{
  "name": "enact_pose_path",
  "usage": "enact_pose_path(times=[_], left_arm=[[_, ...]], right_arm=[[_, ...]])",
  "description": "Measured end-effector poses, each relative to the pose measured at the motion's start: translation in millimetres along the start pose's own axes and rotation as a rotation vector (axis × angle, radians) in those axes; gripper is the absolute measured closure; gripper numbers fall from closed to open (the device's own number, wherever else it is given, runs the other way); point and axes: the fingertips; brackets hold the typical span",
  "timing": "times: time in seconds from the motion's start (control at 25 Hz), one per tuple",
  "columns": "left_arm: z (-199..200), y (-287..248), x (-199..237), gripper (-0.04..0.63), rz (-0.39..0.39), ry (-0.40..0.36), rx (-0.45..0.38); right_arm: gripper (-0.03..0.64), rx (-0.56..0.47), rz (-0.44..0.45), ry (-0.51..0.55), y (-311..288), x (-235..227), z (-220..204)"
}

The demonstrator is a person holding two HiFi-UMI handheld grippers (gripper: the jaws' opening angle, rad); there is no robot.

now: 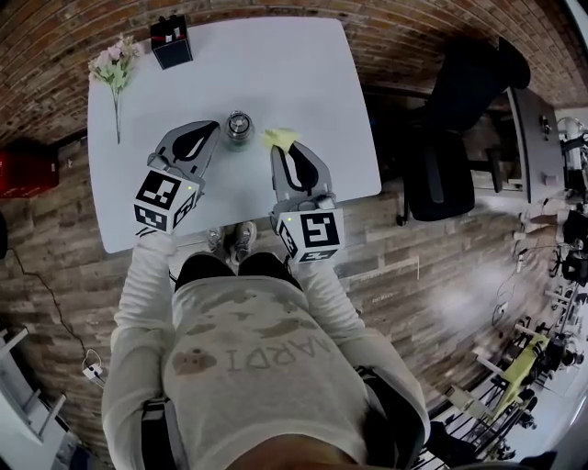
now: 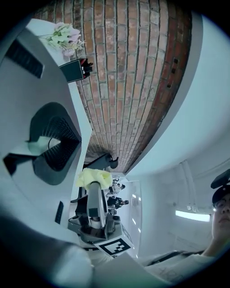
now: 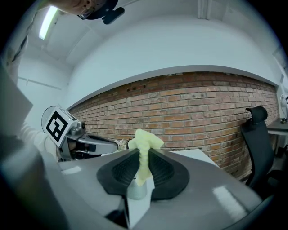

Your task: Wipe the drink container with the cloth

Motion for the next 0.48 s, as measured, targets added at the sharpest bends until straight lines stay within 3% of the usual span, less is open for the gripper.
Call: enact_pose_path(times=[0.48], left_arm=[[-39.4, -43.9, 7.1, 0.595, -0.071, -0.019, 0.156]], right_arm=[[0.545, 0.097, 0.005, -0.023, -10.8, 16.0, -41.2]])
Point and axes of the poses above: the fingertips, and each gripper's own axes: y backward along the fingers, x to its left, z out of its top, and after that the axes turned 15 degrees about y, right-handed
